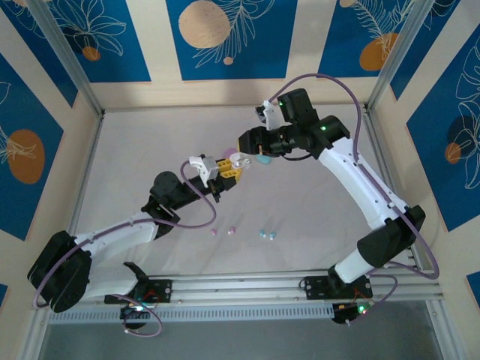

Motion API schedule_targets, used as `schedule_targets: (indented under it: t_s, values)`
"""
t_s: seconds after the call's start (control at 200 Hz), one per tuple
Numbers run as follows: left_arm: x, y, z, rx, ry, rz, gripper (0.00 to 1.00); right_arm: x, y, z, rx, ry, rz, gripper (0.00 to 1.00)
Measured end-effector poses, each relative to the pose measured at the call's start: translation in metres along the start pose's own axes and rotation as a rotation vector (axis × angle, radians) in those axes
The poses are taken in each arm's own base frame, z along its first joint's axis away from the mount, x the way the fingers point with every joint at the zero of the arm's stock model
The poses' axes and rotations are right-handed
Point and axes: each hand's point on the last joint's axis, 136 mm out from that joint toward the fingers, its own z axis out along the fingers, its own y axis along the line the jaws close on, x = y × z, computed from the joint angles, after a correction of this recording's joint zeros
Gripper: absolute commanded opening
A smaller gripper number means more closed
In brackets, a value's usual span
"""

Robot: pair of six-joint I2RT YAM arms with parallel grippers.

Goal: Insert wireless bluetooth earbuds into charging case

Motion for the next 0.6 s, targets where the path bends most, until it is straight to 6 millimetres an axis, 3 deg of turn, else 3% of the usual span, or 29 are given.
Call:
schedule_targets:
  t_s: [0.385,0.6]
  values:
    - [0.005,0.004,0.002,-0.015,0.010,0.003,0.00,0.004,0.000,-0.003,-0.056,0.054,-0.023,0.54]
    - [0.015,0.007,0.005,-0.030,0.028,-0.006,0.00,0.023,-0.006,-0.010,-0.100,0.061,-0.011,0.54]
